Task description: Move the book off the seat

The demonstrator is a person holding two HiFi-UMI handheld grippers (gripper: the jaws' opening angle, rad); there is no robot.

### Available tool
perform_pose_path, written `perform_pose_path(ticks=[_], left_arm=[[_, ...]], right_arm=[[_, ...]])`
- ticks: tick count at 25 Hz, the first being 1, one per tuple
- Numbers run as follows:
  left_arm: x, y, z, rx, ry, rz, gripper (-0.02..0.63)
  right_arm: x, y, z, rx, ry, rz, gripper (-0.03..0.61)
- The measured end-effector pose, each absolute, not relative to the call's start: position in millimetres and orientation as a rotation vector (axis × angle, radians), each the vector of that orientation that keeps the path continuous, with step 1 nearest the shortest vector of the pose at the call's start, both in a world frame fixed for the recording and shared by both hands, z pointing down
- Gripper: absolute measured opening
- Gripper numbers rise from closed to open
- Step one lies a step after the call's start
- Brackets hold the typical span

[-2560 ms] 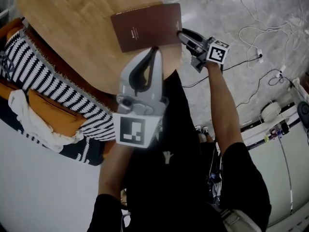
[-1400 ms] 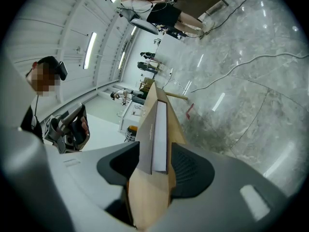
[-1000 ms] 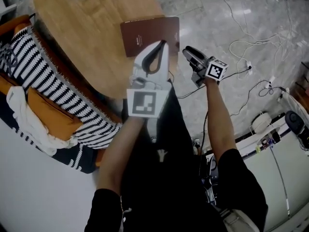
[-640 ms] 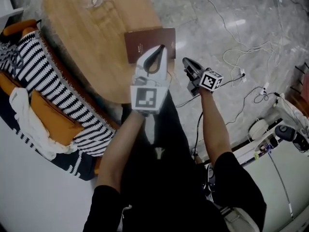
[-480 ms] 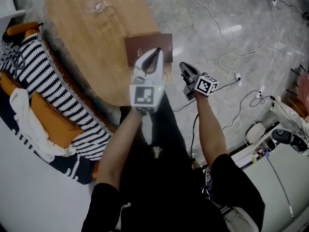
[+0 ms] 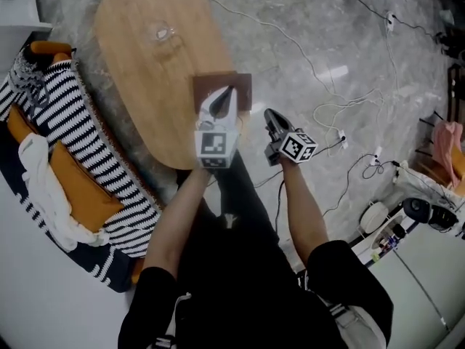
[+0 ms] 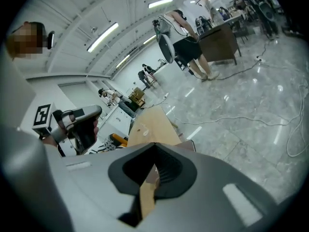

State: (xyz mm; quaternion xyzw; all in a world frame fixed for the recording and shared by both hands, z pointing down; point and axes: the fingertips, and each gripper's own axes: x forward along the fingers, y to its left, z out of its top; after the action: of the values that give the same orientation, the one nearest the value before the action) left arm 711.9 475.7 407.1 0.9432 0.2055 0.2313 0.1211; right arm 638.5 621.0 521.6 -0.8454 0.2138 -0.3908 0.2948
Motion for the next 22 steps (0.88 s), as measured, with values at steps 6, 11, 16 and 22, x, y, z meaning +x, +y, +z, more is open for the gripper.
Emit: perform_pose_path(ticks=[6, 11, 16, 22], left_arm=[[698.2, 456.8, 373.9, 2.768, 0.605, 0.654, 0.006], [684.8, 431.3, 331.6, 2.773, 0.547, 0.577, 0.006], [665.4, 416.9, 282.6, 2.806, 0.578, 0.466, 0.006], [635.5, 402.6, 248.7, 2.815, 0.570, 0.391, 0.006]], right_arm=[[640.5, 599.6, 442.2, -2.382, 0.583, -0.936, 0.009], [634.7, 589.1, 365.2, -2.537, 0.552, -0.787, 0.009], [622.9, 575.7, 296.6, -2.673, 0.504, -0.669, 0.009], [607.7, 559.2, 229.9, -2.759, 0.438, -0.531, 0.009]])
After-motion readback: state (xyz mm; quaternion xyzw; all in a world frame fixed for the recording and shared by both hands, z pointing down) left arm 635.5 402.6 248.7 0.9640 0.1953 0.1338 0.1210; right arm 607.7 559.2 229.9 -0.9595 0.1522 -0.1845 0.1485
